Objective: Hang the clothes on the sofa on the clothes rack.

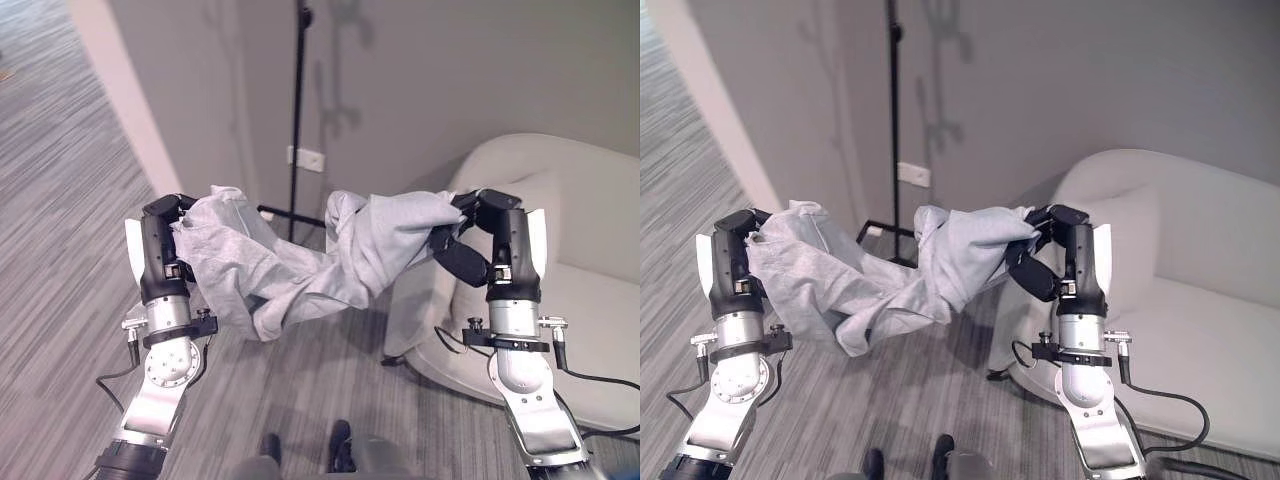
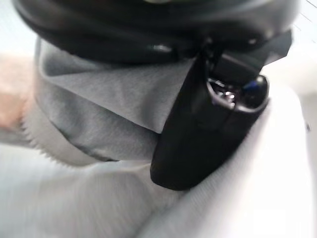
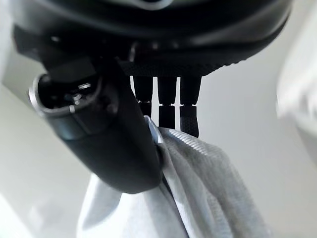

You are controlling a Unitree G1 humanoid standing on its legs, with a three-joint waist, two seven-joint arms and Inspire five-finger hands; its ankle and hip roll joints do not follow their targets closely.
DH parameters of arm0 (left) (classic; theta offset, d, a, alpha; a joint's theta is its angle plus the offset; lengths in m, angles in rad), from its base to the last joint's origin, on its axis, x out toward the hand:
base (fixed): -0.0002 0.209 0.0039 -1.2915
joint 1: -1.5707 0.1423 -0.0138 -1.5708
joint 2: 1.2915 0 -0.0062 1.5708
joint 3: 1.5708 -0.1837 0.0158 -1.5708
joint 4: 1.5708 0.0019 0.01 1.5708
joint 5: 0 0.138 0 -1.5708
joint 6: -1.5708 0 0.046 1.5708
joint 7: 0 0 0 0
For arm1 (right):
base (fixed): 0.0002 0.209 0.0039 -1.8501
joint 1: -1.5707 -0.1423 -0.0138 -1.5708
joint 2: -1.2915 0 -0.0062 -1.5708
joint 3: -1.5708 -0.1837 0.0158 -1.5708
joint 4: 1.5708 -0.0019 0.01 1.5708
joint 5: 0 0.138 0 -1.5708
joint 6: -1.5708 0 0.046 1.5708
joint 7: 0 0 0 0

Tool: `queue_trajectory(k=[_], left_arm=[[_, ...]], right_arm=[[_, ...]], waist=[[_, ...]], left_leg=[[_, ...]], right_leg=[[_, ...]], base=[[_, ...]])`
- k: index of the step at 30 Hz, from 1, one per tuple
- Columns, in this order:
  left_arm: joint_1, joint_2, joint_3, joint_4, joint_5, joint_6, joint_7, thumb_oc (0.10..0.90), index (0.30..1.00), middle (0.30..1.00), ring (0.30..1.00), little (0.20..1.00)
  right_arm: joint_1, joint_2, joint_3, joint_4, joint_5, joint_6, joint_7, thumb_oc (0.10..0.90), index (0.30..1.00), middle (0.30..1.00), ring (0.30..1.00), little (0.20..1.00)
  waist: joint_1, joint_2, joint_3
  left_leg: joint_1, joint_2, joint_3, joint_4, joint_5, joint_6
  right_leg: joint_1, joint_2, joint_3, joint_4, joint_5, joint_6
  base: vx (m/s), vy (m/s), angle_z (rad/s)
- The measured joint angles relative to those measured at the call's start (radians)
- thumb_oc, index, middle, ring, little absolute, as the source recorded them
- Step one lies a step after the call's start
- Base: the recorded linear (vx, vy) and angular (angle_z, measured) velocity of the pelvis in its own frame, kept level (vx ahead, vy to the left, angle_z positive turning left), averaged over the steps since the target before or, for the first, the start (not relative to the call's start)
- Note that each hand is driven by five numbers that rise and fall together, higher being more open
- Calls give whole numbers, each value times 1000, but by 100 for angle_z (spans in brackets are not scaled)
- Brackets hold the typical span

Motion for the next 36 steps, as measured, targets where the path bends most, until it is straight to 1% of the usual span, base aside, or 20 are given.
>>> queue_trajectory(k=[2,4,5,6,7,8,9,11,13,16,19,23,25,27,30,32,33,34,35,36], left_arm=[[-50,3,9,1,30,1,12,400,300,300,300,300],[-141,7,28,31,95,3,36,400,300,300,300,300],[-202,8,33,73,111,12,58,400,300,300,300,300],[-229,15,44,80,135,26,74,400,300,300,300,300],[-240,29,56,76,163,31,93,400,300,300,300,300],[-234,24,74,73,188,34,104,400,300,300,300,300],[-228,15,94,70,210,38,137,400,300,300,300,300],[-252,20,128,52,211,33,174,400,300,300,300,300],[-266,23,159,56,211,34,208,400,300,300,300,300],[-276,23,175,78,211,38,234,400,300,300,300,300],[-280,37,177,78,211,39,255,400,300,300,300,300],[-312,101,162,134,219,53,281,400,300,300,300,300],[-334,157,159,198,250,80,292,400,300,300,300,300],[-380,227,160,240,260,89,315,400,300,300,300,300],[-439,258,159,275,290,109,328,400,300,300,300,300],[-446,319,165,267,292,117,353,400,300,300,300,300],[-449,338,176,264,301,119,359,400,300,300,300,300],[-450,347,191,256,303,122,361,400,300,300,300,300],[-452,364,230,257,299,130,364,400,300,300,300,300],[-455,370,246,256,298,132,364,400,300,300,300,300]], right_arm=[[-53,-33,-5,30,-30,6,-35,400,300,300,300,300],[-152,-60,-3,97,-69,30,-60,400,300,300,300,300],[-193,-75,-1,118,-76,46,-63,400,300,300,300,300],[-217,-94,6,124,-77,48,-63,400,300,300,300,300],[-224,-108,9,119,-91,44,-65,400,300,300,300,300],[-229,-109,14,125,-107,42,-65,400,300,300,300,300],[-222,-121,19,126,-111,39,-65,400,300,300,300,300],[-229,-165,22,124,-111,33,-63,400,300,300,300,300],[-241,-197,26,125,-109,22,-59,400,300,300,300,300],[-274,-239,32,138,-94,16,-60,400,300,300,300,300],[-307,-253,34,142,-94,13,-61,400,300,300,300,300],[-391,-258,52,197,-94,8,-65,400,300,300,300,300],[-471,-263,88,261,-92,5,-85,400,300,300,300,300],[-610,-285,137,319,-93,4,-101,400,300,300,300,300],[-660,-309,140,322,-94,1,-126,400,300,300,300,300],[-692,-331,141,312,-97,-10,-161,400,300,300,300,300],[-699,-358,124,304,-117,-7,-193,400,300,300,300,300],[-700,-370,116,290,-116,0,-213,400,300,300,300,300],[-702,-381,87,274,-160,9,-230,400,300,300,300,300],[-704,-383,65,270,-173,10,-237,400,300,300,300,300]], waist=[[-18,4,0],[-27,19,9],[-35,37,11],[-30,33,10],[-18,9,-7],[-15,13,-12],[-15,47,-44],[-2,60,-58],[27,30,-64],[37,3,-48],[37,-29,-31],[44,-36,-19],[59,-29,-12],[104,-11,27],[116,2,40],[124,38,23],[121,63,13],[126,57,9],[131,9,-14],[127,7,-15]], left_leg=[[1,12,0,-2,5,-15],[26,27,-7,-4,-15,-8],[42,37,4,-3,-24,-5],[57,29,16,-3,-34,-17],[93,5,36,-4,-59,-24],[121,12,49,0,-81,-41],[134,54,47,29,-122,-68],[114,96,35,147,-164,-95],[0,99,-3,386,-161,-106],[-140,112,-11,623,-150,-153],[-213,113,6,584,-136,-141],[-239,125,-7,315,-96,-113],[-246,140,-89,105,-14,-137],[-271,184,-213,-9,37,-153],[-307,207,-218,27,60,-146],[-277,220,-214,59,47,-124],[-241,207,-198,55,100,-121],[-233,184,-164,63,150,-122],[-225,84,-121,67,150,-69],[-211,48,-123,59,159,-49]], right_leg=[[2,13,-3,-11,9,6],[-56,14,-7,124,-15,49],[-114,-12,-50,186,-84,55],[-117,-32,-75,153,-75,51],[-112,-71,-88,96,-12,39],[-93,-71,-100,113,8,5],[-61,-32,-120,103,-8,-29],[-21,13,-119,77,-30,-81],[17,17,-109,26,-20,-123],[107,26,-116,-65,-7,-140],[164,33,-114,-128,-8,-140],[199,51,-86,-170,-5,-133],[230,69,-31,-210,-11,-112],[246,85,33,-218,-2,-110],[307,73,52,-218,-34,-75],[358,64,88,-218,-75,-39],[384,44,98,-213,-99,6],[382,11,105,-189,-115,8],[373,-93,88,-160,-110,31],[376,-130,59,-137,-92,37]], base=[[224,-25,-24],[289,-25,-36],[281,-28,-28],[377,-49,-33],[423,-79,-35],[384,-102,-31],[264,-101,-11],[165,-112,-10],[125,-89,-20],[138,-21,0],[179,87,-2],[249,205,-18],[382,260,-57],[279,211,-97],[270,294,-39],[325,432,-43],[239,343,-32],[163,232,-22],[257,438,5],[237,457,22]])
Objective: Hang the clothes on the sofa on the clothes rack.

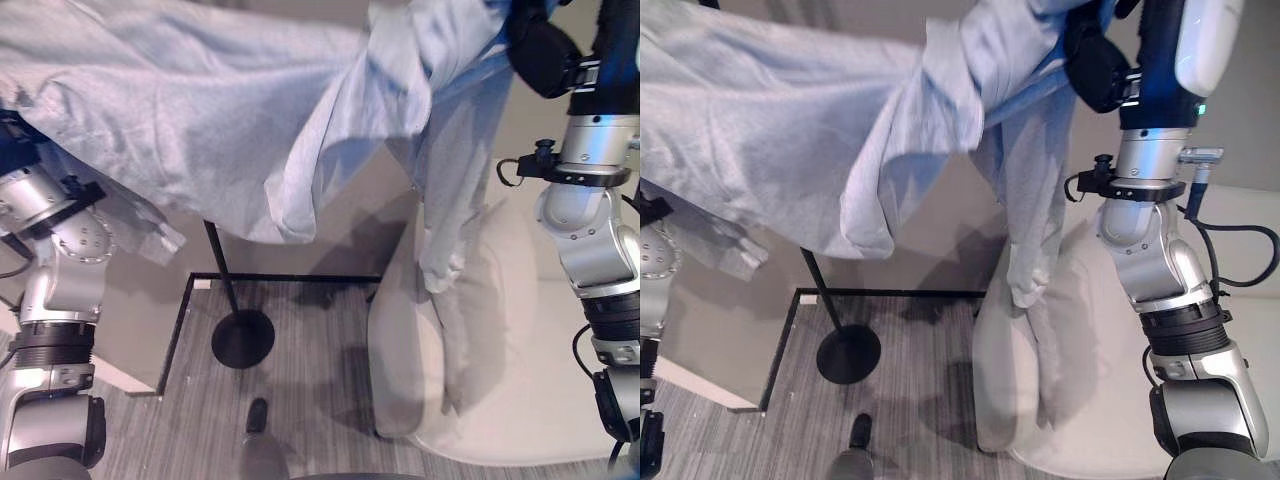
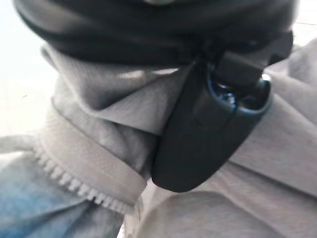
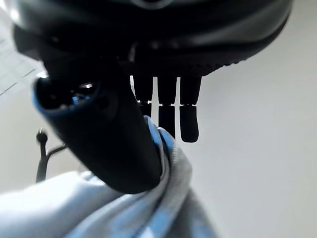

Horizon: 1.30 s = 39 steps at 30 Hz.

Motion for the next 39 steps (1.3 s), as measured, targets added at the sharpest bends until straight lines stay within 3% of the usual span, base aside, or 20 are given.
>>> queue_trajectory(k=[1,2,3,8,12,16,21,28,34,35,36,37,39], left_arm=[[-13,4,4,-3,0,0,1,400,300,300,300,300],[-62,59,-7,32,-9,-12,12,400,300,300,300,300],[-77,70,-9,36,-12,-11,14,400,300,300,300,300],[-134,103,-148,72,-18,-13,-7,400,300,300,300,300],[-136,97,-325,253,-22,-13,-100,400,300,300,300,300],[-76,66,-409,355,-23,-8,-196,400,300,300,300,300],[4,6,-435,365,-4,-9,-252,400,300,300,300,300],[185,-142,-373,282,31,-3,-302,400,300,300,300,300],[218,-165,-387,283,31,-4,-326,400,300,300,300,300],[241,-200,-382,294,29,-9,-322,400,300,300,300,300],[262,-256,-358,305,14,-11,-305,400,300,300,300,300],[285,-331,-376,362,-17,-10,-304,400,300,300,300,300],[318,-391,-455,401,-53,-10,-350,400,300,300,300,300]], right_arm=[[0,0,-12,4,-11,5,-14,400,300,300,300,300],[-6,-45,-15,24,-12,15,-22,400,300,300,300,300],[-21,-50,-11,45,-13,14,-24,400,300,300,300,300],[-118,-99,61,237,28,14,-33,400,300,300,300,300],[-184,-56,195,392,119,24,3,400,300,300,300,300],[-176,-1,294,462,149,34,103,400,300,300,300,300],[-127,54,302,491,181,36,169,400,300,300,300,300],[-18,133,278,457,203,35,246,400,300,300,300,300],[25,174,275,436,226,34,267,400,300,300,300,300],[62,222,241,421,231,33,265,452,378,378,378,378],[126,324,142,364,252,33,253,510,465,465,465,465],[231,426,117,302,300,25,222,800,900,900,900,900],[285,447,222,309,320,27,259,800,900,900,900,900]], waist=[[4,5,3],[15,-2,5],[17,1,6],[34,-7,-3],[45,-23,-15],[42,-33,-19],[45,-37,-21],[53,-56,-33],[55,-60,-36],[50,-51,-40],[46,-50,-56],[45,-39,-76],[45,-31,-78]], left_leg=[[16,-15,0,-4,-9,12],[44,-59,12,-9,-32,57],[63,-62,14,-19,-42,71],[127,-116,3,-25,-80,123],[132,-129,13,-26,-93,118],[126,-127,16,-26,-97,102],[105,-118,9,-37,-82,90],[98,-113,4,-48,-81,86],[95,-110,5,-60,-73,86],[94,-106,8,-60,-73,85],[102,-104,10,-60,-71,85],[109,-112,11,-60,-83,87],[100,-117,18,-61,-83,88]], right_leg=[[-5,-14,-11,30,2,6],[-38,-54,-43,168,53,30],[-58,-68,-38,215,44,41],[-90,-97,-5,224,49,84],[-58,-102,-13,126,90,141],[-36,-97,-16,70,89,146],[-39,-80,-38,40,87,143],[-47,-75,-39,35,87,142],[-55,-72,-39,32,87,143],[-63,-74,-33,39,86,143],[-64,-79,-30,50,87,143],[-55,-86,-32,50,81,139],[-63,-89,-40,40,75,130]], base=[[297,601,48],[139,339,29],[86,232,17],[48,151,13],[45,58,-9],[17,5,-6],[27,-15,5],[6,-8,2],[3,-7,-1],[17,-39,-6],[16,-21,-5],[7,-21,-9],[4,-28,-10]])
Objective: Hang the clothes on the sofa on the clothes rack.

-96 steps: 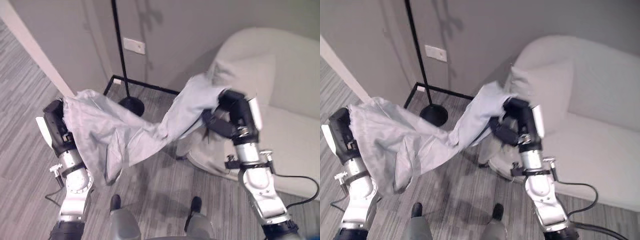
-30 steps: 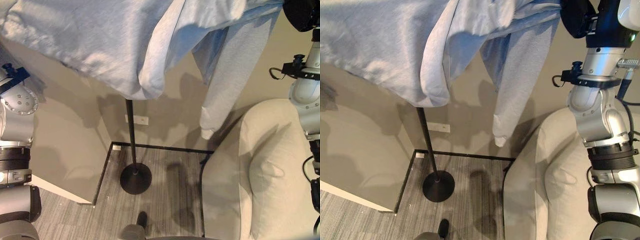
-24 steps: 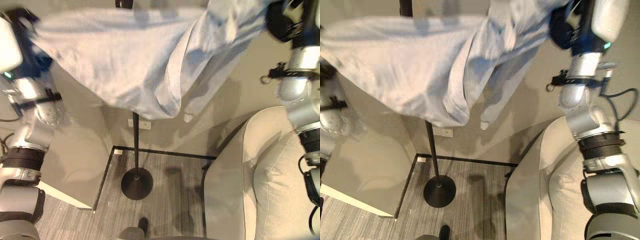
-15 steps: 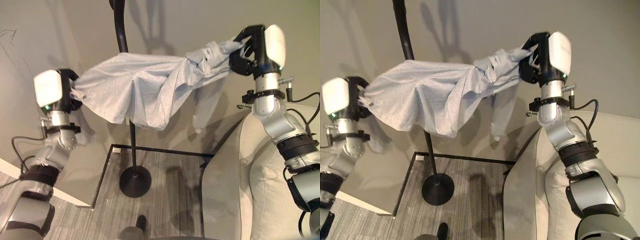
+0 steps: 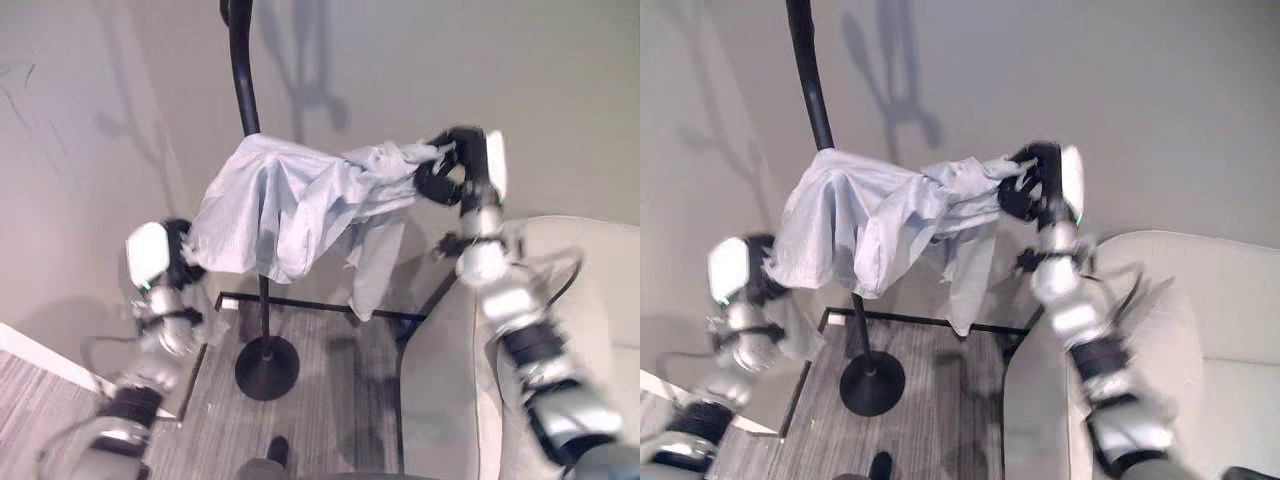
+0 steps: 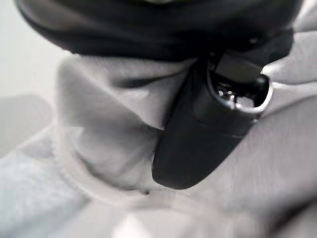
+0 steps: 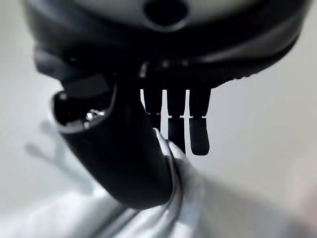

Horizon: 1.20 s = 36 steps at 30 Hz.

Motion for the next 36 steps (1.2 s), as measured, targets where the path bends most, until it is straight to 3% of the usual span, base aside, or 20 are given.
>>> queue_trajectory(k=[5,13,17,18,19,21,23,27,30,31,33,36], left_arm=[[17,-53,-76,-2,-5,-21,-25,400,300,300,300,300],[44,-49,-65,11,-39,-22,-22,400,300,300,300,300],[65,-64,-48,50,-61,-26,-15,400,300,300,300,300],[68,-68,-42,53,-85,-26,-15,427,340,340,340,340],[69,-74,-39,62,-99,-32,-14,800,900,900,900,900],[85,-99,-25,73,-181,-60,-17,800,900,900,900,900],[131,-176,81,67,-456,-113,-59,800,900,900,900,900],[176,-195,97,68,-706,-150,-145,800,900,900,900,900],[211,-198,154,121,-865,-201,-248,800,900,900,900,900],[212,-198,221,221,-955,-218,-303,800,900,900,900,900],[214,-199,278,311,-1003,-220,-353,800,900,900,900,900],[209,-200,326,462,-1040,-214,-409,800,900,900,900,900]], right_arm=[[84,88,44,60,60,12,14,800,900,900,900,900],[286,107,31,55,116,13,31,800,900,900,900,900],[399,136,24,113,233,8,44,800,900,900,900,900],[420,143,23,132,265,7,47,800,900,900,900,900],[446,151,22,144,289,7,47,800,900,900,900,900],[488,174,20,179,323,-10,51,800,900,900,900,900],[525,221,4,261,423,-14,56,800,900,900,900,900],[527,245,-26,362,536,-32,96,800,900,900,900,900],[524,303,-148,484,710,-62,149,800,900,900,900,900],[514,330,-223,611,824,-84,193,800,900,900,900,900],[509,335,-295,727,906,-87,231,800,900,900,900,900],[522,316,-314,858,958,-80,255,800,900,900,900,900]], waist=[[-3,10,3],[-41,17,0],[-60,30,-14],[-63,32,-14],[-66,34,-15],[-80,35,-23],[-85,36,-31],[-87,29,-29],[-82,12,-41],[-79,-5,-56],[-79,5,-58],[-78,13,-62]], left_leg=[[-2,8,0,-2,3,-15],[-2,8,16,-6,2,-8],[-1,9,21,-6,2,-8],[-1,9,22,-6,3,-7],[-1,9,23,-6,3,-7],[-2,10,25,-6,3,-7],[-1,12,33,-6,3,-7],[-2,13,38,-6,8,-12],[-6,11,38,-6,11,-20],[-20,10,38,-6,19,-32],[-23,23,31,-6,23,-39],[-35,33,20,-6,23,-45]], right_leg=[[-2,6,5,2,-9,-10],[-13,1,6,7,-13,-14],[-15,1,8,7,-13,-15],[-16,1,8,7,-14,-16],[-17,1,8,7,-15,-15],[-23,1,8,13,-21,-16],[-30,0,19,24,-31,-20],[-32,0,29,20,-51,-19],[-31,-1,29,18,-89,-22],[-31,1,28,1,-125,-19],[-29,12,13,1,-130,-23],[-36,25,-5,-3,-144,-43]], base=[[-1,-4,-1],[-14,-14,-7],[-12,-9,-3],[-15,-17,-4],[0,0,0],[-11,-14,-4],[-21,-28,-12],[-21,-40,-6],[0,0,0],[-6,-23,3],[-3,-12,13],[2,-12,15]])
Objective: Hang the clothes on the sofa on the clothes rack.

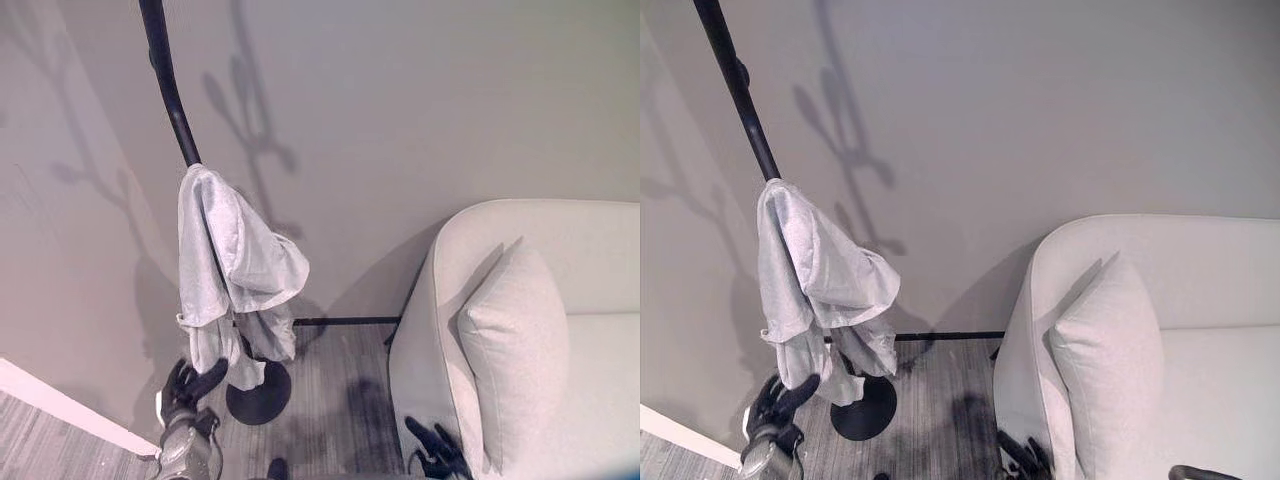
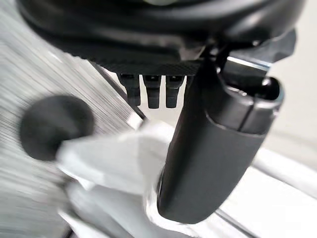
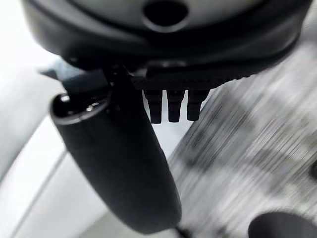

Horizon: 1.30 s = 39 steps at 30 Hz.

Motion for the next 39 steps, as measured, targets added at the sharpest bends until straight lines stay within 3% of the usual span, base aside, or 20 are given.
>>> queue_trajectory(k=[5,9,13,18,22,27,30,36,39], left_arm=[[9,-14,98,138,-63,19,-57,800,900,900,900,900],[16,-12,112,198,-59,52,-81,800,900,900,900,900],[26,-38,86,203,-54,100,-97,800,900,900,900,900],[15,-41,3,202,-7,106,-118,800,900,900,900,900],[6,-42,-1,201,22,104,-117,800,900,900,900,900],[29,-40,54,87,-92,92,-43,800,900,900,900,900],[70,-41,58,-84,-143,72,-3,800,900,900,900,900],[159,-29,16,-400,-129,60,37,800,900,900,900,900],[197,-28,37,-474,-106,52,29,800,900,900,900,900]], right_arm=[[-24,2,-36,182,-4,29,45,800,900,900,900,900],[-61,-20,-102,367,-4,102,55,800,900,900,900,900],[-48,-12,-82,368,-39,147,65,800,900,900,900,900],[-57,-7,-24,317,-108,150,76,800,900,900,900,900],[-76,-8,-12,268,-123,139,74,800,900,900,900,900],[-92,-7,-8,255,-161,133,70,800,900,900,900,900],[-88,-8,-3,255,-200,133,54,800,900,900,900,900],[-78,-9,-4,253,-279,138,43,800,900,900,900,900],[-78,-11,-5,254,-315,139,41,800,900,900,900,900]], waist=[[24,2,-10],[41,-9,-6],[50,-15,2],[50,-19,7],[50,-20,6],[53,-21,8],[62,-20,25],[79,-3,42],[83,2,46]], left_leg=[[0,0,-6,1,1,-7],[-1,-10,-35,0,-3,-11],[-1,-9,-40,0,-7,-11],[-2,-9,-39,0,-7,-12],[-3,-6,-37,0,-6,-12],[-2,-11,-42,3,-6,-12],[0,-11,-55,3,-6,-13],[0,-12,-60,0,-5,-14],[-1,-11,-65,0,-3,-16]], right_leg=[[18,9,-16,-10,5,7],[42,8,-47,-12,5,7],[40,10,-48,-7,5,6],[39,9,-47,-7,-3,-8],[30,10,-46,-9,-13,-23],[40,10,-51,-10,-7,-13],[43,11,-62,1,-6,-12],[42,10,-64,8,-6,-12],[44,11,-70,0,-7,-12]], base=[[16,-22,8],[21,-5,24],[1,0,1],[0,0,0],[3,0,-1],[7,-4,4],[12,3,12],[1,2,1],[-5,-2,1]])
